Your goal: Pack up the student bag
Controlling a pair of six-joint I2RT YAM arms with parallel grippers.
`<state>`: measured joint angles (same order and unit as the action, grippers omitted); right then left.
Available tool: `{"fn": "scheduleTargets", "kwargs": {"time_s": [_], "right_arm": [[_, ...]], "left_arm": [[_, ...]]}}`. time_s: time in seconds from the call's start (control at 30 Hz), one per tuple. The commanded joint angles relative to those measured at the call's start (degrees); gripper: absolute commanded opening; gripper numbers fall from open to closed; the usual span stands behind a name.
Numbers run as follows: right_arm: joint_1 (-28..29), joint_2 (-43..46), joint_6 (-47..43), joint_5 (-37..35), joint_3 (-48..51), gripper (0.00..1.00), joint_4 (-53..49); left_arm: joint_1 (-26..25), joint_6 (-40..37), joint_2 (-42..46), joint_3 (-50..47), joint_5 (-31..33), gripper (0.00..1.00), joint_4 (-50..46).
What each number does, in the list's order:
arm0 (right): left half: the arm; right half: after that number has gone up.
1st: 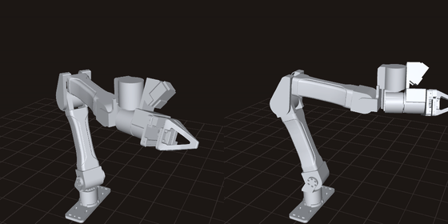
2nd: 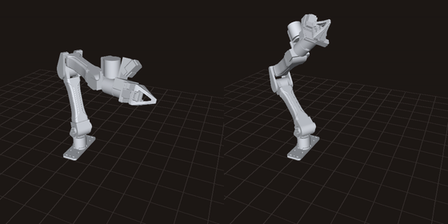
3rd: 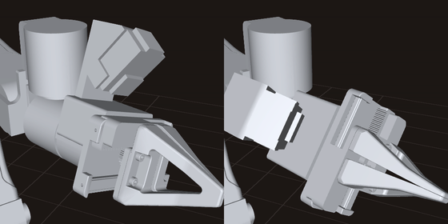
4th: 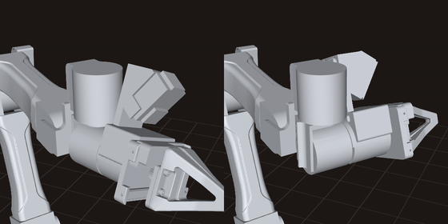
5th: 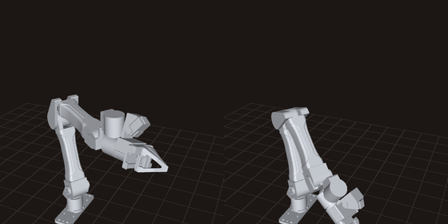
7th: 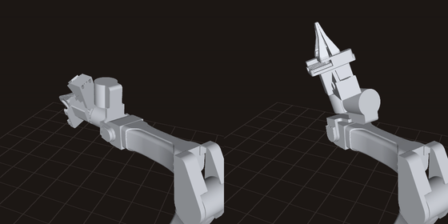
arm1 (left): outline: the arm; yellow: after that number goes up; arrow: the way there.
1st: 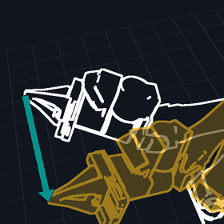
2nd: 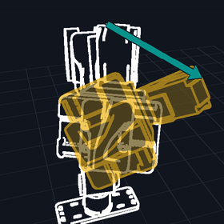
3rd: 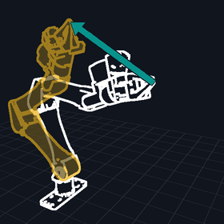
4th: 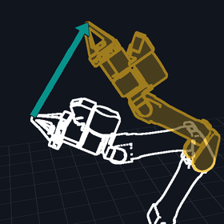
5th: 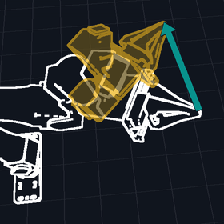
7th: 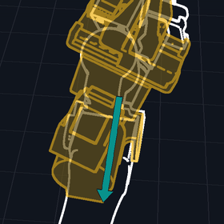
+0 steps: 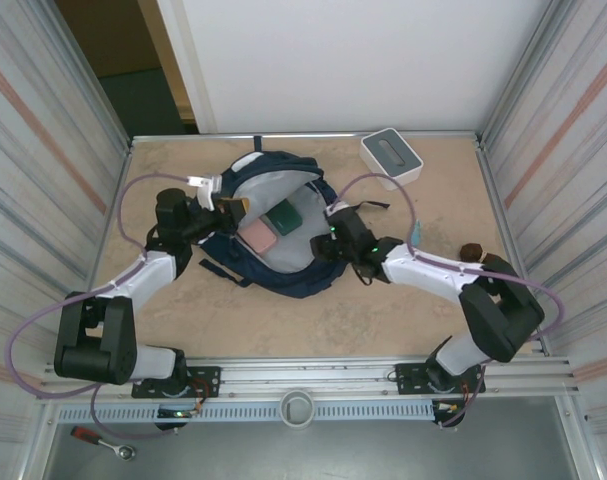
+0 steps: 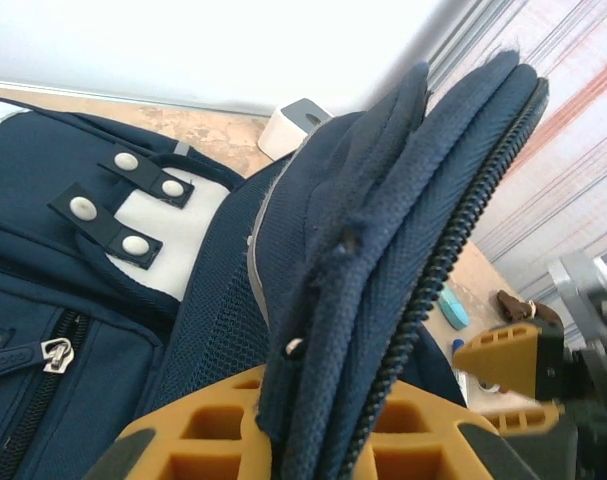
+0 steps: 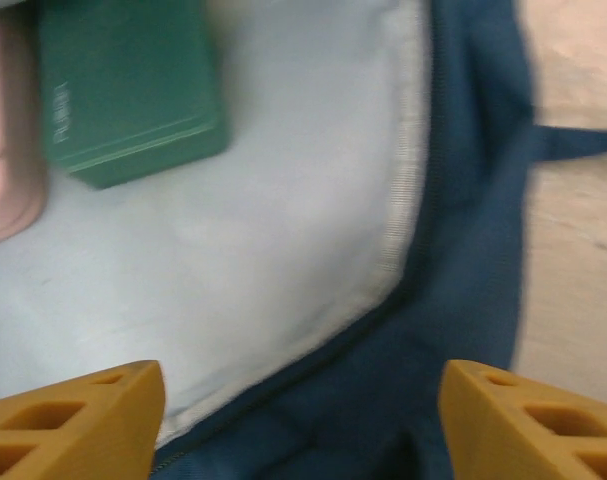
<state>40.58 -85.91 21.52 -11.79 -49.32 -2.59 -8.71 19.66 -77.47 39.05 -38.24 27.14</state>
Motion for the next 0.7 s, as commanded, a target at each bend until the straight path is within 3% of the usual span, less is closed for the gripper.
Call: {"fn": "scheduleTargets", "kwargs": {"time_s": [0.0,0.1,0.23,0.33,0.53,0.67], "right_arm": [[-4.84,-1.16,11.49,4.55,2.11,0.76,-0.07],[-5.40,-5.36,11.69,5.05,-0.47,0.72,0.23],[-7.34,-10.25,10.40,5.73,-5.88,0.41,0.69],[-9.20,-13.58,10.30,10.26,-9.38,0.29,3.22],[-12.14,-19.38,9.33,19.31,-16.99,0.17,6.34],[-15.38,-23.80,8.30,28.48,-23.89,0.17,3.74]], "left_arm": [[-1.13,-0.46,-0.49,1.81,-1.23,0.00,-0.94],[-1.64,0.51,-0.07,1.15,0.56,0.00,-1.31],[-4.09,3.32,1.93,-2.24,5.88,0.00,-2.59],[-7.81,3.29,5.00,-6.00,10.34,0.03,-2.71],[-16.61,-1.33,11.21,-11.05,23.02,0.06,-7.26],[-22.81,-3.74,9.55,-12.22,26.69,0.10,-5.51]]}}
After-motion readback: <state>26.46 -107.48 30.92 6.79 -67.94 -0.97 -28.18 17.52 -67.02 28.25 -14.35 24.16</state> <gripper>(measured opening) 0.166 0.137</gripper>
